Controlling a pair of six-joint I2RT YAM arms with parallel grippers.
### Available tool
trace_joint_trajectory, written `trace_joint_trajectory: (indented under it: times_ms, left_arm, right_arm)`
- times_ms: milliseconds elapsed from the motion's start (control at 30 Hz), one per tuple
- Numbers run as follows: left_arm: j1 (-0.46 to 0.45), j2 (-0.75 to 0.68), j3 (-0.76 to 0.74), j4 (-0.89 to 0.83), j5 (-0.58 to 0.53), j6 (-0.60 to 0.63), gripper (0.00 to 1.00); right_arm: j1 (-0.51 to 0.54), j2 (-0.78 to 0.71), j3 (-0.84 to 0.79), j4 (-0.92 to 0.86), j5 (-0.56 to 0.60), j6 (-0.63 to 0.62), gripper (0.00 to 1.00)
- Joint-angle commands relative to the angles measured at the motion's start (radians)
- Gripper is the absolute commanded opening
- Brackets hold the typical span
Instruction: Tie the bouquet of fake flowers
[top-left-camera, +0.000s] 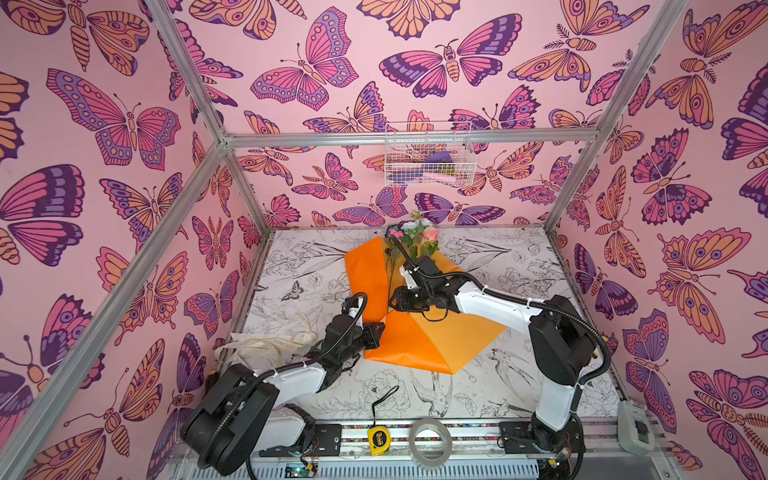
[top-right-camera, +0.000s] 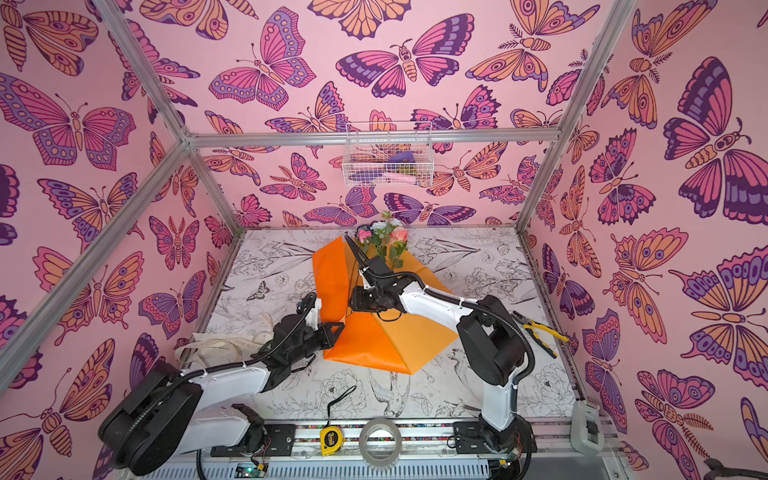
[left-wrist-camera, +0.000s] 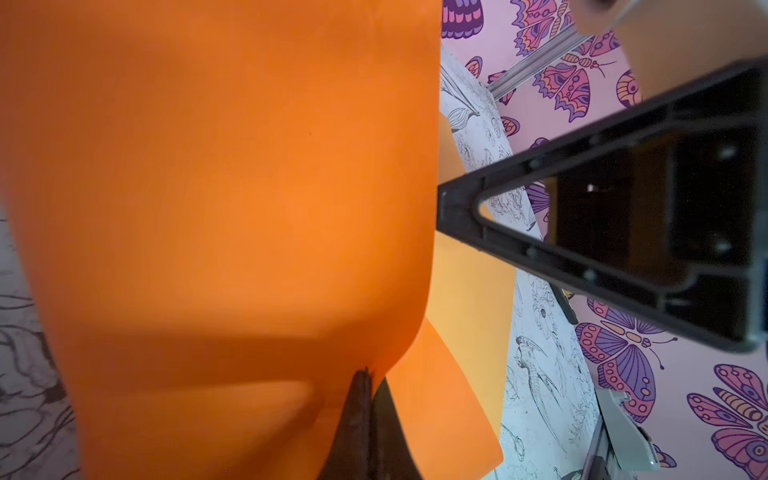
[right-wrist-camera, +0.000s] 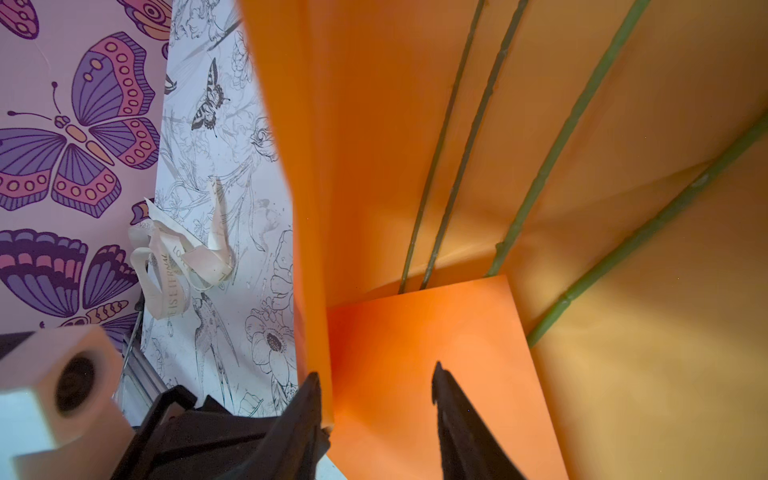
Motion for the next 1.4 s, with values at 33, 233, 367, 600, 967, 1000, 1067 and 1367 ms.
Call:
trace_joint_trajectory:
  times_ms: [33,233,367,600,967,1000,1067,1367]
  left_arm:
    - [-0.010,0.027,0.010,0.061,0.020,0.007,0.00]
    - [-0.011,0.016,-0.013,0.064,0.026,-0.004,0.00]
    - [-0.013,0.021,-0.017,0.064,0.031,0.001,0.00]
    - [-0.013,0.063,-0.007,0.078,0.059,-0.013,0.00]
    - [-0.011,-0.031,-0.053,0.008,0.070,-0.081,0.38]
    - [-0.010,-0.089,-0.056,-0.024,0.059,-0.080,0.41]
    - [-0.011,-0.143,-0.057,-0.102,0.024,-0.080,0.42]
    - [-0.002,-0.343,-0.052,-0.407,-0.145,-0.072,0.33]
  right_arm:
    - [0.000,-0.012,0.044,0.009,0.019,-0.028,0.50]
    - [0.001,0.046,0.103,-0.007,0.016,-0.043,0.53]
    - [-0.003,0.114,0.154,-0.024,0.021,-0.037,0.49]
    - [-0.002,0.179,0.184,-0.021,0.026,-0.009,0.23]
    - [-0.010,0.208,0.152,-0.024,0.047,-0.001,0.06]
    - [-0.012,0.212,0.154,-0.025,0.045,-0.002,0.06]
    - [-0.011,0.218,0.155,-0.025,0.045,-0.004,0.05]
    - [-0.011,0.245,0.157,-0.032,0.041,-0.005,0.05]
